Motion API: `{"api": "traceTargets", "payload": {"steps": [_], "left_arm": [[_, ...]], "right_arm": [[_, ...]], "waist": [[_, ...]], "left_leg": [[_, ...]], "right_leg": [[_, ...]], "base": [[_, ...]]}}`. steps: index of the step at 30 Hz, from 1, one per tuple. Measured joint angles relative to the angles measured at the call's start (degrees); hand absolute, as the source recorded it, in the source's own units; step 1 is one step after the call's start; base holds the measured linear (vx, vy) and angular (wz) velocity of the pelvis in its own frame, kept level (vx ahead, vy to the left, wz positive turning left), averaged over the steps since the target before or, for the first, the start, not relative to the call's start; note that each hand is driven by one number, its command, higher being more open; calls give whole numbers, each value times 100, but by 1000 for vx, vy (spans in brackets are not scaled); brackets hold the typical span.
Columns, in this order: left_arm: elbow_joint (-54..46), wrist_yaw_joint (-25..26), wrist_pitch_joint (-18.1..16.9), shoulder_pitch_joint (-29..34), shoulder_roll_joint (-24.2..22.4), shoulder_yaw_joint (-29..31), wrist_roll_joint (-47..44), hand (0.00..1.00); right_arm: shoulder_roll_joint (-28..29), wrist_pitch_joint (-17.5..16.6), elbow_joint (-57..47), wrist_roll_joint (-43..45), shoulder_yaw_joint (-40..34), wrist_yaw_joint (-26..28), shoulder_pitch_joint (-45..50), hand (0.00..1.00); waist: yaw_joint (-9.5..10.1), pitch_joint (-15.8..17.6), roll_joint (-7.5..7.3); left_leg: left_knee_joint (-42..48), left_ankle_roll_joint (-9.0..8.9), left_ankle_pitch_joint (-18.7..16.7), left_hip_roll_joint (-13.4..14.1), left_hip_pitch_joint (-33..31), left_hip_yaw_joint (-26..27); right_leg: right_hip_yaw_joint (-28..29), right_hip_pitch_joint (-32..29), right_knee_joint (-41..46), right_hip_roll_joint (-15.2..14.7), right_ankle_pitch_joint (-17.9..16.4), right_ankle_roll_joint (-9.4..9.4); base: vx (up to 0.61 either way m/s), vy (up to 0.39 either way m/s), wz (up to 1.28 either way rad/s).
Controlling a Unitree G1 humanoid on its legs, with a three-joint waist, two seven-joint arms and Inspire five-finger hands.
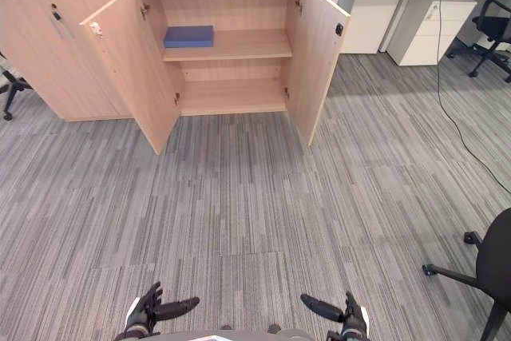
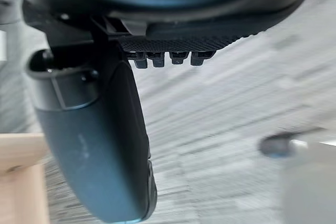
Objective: Walk over to the cabinet, pick up the folder, carry it to the office cabinet, place the folder inside the office cabinet, then close the office cabinet door
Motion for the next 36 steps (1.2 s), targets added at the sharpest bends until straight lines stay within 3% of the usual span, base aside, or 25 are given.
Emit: {"api": "traceTargets", "payload": {"steps": [7,10,17,21,23,24,27,28,29,30,32,33,34,35,36], "left_arm": [[-444,0,-52,68,-3,18,12,100],[-455,4,-50,95,-11,70,11,100],[-880,104,-45,197,-79,211,-8,100],[-1233,128,-40,277,-213,274,-169,100],[-1320,135,-38,249,-205,262,-220,100],[-1349,144,-41,232,-172,245,-223,100],[-1356,276,-39,35,-10,151,-310,100],[-1342,311,-40,-135,-8,149,-332,100],[-1324,358,-44,-359,-35,144,-336,100],[-1319,370,-58,-455,-36,139,-347,100],[-1298,390,-91,-614,58,102,-403,100],[-1282,399,-89,-592,63,88,-403,100],[-1237,416,-82,-648,-39,58,-404,100],[-1235,406,-81,-704,-17,10,-399,100],[-1226,342,-71,-763,-78,-67,-400,100]], "right_arm": [[-75,-64,-268,-562,44,84,-143,100],[-153,-63,-278,-731,205,102,-197,100],[-383,-37,-547,-735,357,63,-319,100],[-417,6,-739,-732,368,-20,-417,100],[-397,17,-876,-727,428,-25,-423,100],[-381,16,-939,-727,455,-25,-400,100],[-395,15,-1019,-719,588,-50,-447,100],[-421,14,-1048,-719,598,-56,-478,100],[-472,14,-1051,-719,613,-62,-525,100],[-502,14,-1051,-718,653,-63,-554,100],[-500,9,-1161,-725,786,-71,-514,100],[-502,7,-1192,-725,799,-78,-456,100],[-540,25,-1164,-725,781,-99,-559,100],[-485,19,-1168,-724,749,-124,-604,100],[-475,20,-1157,-724,736,-121,-625,100]], "waist": [[-29,177,13],[-29,241,18],[5,442,153],[19,484,193],[16,575,224],[-18,625,225],[-112,784,258],[-145,896,350],[-161,1004,501],[-172,1048,562],[-288,1096,441],[-326,1084,418],[-352,1140,631],[-415,1165,605],[-428,1194,560]], "left_leg": [[-103,-31,-20,-45,97,81],[-18,-133,-95,-54,52,151],[884,36,-714,10,-546,310],[1507,175,-1201,-14,-876,421],[1549,340,-1388,-77,-652,333],[1541,416,-1419,-91,-560,275],[1295,415,-1573,-66,-5,17],[1150,397,-1583,45,167,-100],[934,366,-1580,257,365,-237],[824,273,-1574,365,468,-279],[666,-177,-1697,507,894,-428],[675,-303,-1768,545,1026,-466],[941,-473,-1779,824,1036,-514],[1235,-763,-1619,835,902,-518],[2175,-997,-1109,837,567,-391]], "right_leg": [[-22,105,-127,-51,12,19],[13,84,-128,-74,10,21],[86,-167,-40,-88,-81,124],[60,-844,1292,-200,-833,328],[-263,-1543,2996,-345,-1104,396],[-357,-1698,3427,-369,-1195,363],[-759,-2280,3495,-374,-1450,146],[-872,-2469,3290,-285,-1422,97],[-1077,-2771,2890,-130,-1270,47],[-1162,-2935,2537,-62,-1038,47],[-1229,-3139,930,-11,454,-76],[-1221,-3098,867,-48,1106,-182],[-1405,-3127,1348,58,1225,-430],[-1447,-3138,1561,-4,961,-507],[-1527,-2981,1869,-105,562,-517]], "base": [[56,23,0],[18,3,-8],[8,25,-10],[88,72,-8],[199,89,4],[305,73,26],[424,28,40],[491,-44,63],[398,-62,61],[643,-103,64],[676,-133,67],[697,-191,53],[687,-196,41],[666,-224,50],[680,-274,56]]}}
